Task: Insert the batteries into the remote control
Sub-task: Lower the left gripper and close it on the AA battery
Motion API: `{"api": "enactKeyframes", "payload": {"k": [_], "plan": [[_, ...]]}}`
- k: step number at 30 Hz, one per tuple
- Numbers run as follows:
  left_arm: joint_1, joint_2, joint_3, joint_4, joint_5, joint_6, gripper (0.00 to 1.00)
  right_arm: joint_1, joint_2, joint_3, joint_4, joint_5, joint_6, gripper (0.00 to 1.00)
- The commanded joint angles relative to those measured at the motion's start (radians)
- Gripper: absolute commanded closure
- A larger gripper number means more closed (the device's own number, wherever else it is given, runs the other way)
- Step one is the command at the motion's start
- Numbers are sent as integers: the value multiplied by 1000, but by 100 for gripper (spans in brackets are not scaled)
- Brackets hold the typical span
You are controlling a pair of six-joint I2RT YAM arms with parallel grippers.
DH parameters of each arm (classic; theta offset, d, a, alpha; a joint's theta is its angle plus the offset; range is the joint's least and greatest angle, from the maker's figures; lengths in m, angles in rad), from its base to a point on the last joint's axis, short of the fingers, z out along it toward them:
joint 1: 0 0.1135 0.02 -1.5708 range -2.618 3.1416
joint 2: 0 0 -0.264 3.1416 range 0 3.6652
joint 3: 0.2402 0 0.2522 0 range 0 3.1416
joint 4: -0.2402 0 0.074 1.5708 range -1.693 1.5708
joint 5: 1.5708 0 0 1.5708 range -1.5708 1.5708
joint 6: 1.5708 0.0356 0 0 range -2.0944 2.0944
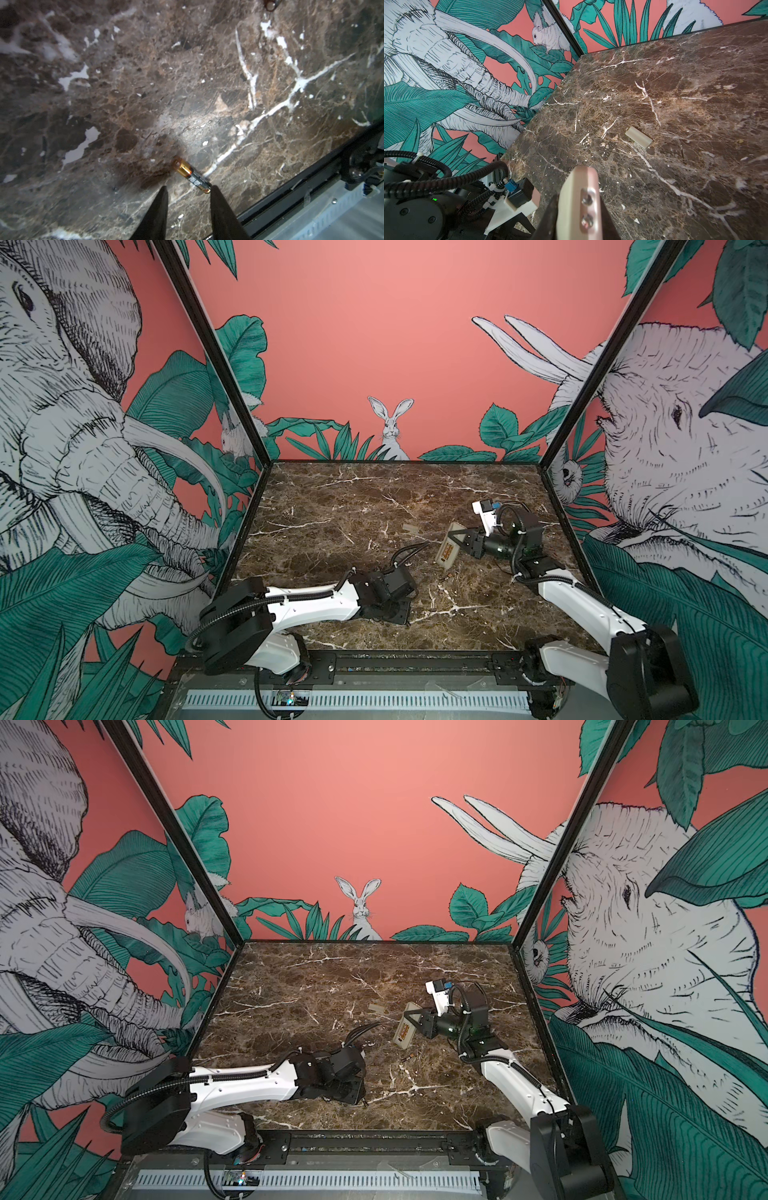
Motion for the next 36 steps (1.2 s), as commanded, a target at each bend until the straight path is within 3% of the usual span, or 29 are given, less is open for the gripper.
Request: {"api": "enactKeyframes", "payload": {"k": [1,26,36], "plan": [[-7,12,12,-43,-35,-51,64,4,-31,-12,21,10,-27,100],[-36,175,117,-65,-29,-47,68,11,-40,-16,16,24,-27,100],[-49,224,166,-146,-54,-6,82,11,-41,-15,9,28,-33,100]]}}
